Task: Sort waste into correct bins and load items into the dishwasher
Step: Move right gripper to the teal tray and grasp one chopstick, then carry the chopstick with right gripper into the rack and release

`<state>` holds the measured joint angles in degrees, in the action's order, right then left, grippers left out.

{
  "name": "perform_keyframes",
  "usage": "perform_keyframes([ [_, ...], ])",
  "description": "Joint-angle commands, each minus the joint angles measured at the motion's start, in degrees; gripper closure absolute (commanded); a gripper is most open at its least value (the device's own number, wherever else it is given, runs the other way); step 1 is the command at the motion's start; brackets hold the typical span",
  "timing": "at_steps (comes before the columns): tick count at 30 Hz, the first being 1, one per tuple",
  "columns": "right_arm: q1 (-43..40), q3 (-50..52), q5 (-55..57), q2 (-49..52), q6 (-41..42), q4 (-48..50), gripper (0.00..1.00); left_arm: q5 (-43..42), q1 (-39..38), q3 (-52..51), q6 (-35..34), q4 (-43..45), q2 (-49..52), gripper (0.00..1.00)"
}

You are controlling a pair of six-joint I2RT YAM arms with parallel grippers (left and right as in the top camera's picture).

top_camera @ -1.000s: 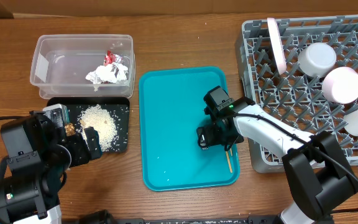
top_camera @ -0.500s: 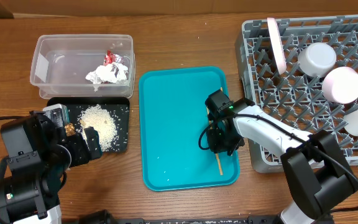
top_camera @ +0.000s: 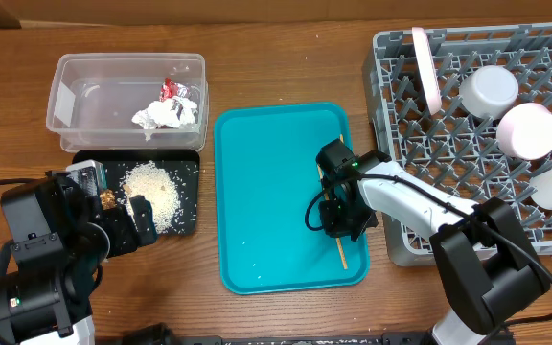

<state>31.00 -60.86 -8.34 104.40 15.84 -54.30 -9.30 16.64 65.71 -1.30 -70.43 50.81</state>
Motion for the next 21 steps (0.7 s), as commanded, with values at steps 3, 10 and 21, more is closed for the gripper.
perform_keyframes([
  [3,0.07,0.98,4.48,2.89,2.45,-0.35,0.85,-0.81,0.44,0.0,-0.39,0.17,-0.28,0.0],
  [10,0.07,0.98,5.11,2.99,2.43,-0.22,0.85,-0.81,0.44,0.0,-0.42,0.17,-0.28,0.0],
  [21,0.07,0.96,5.07,2.99,2.47,0.87,0.93,-0.81,0.44,0.0,-0.39,0.17,-0.28,0.0],
])
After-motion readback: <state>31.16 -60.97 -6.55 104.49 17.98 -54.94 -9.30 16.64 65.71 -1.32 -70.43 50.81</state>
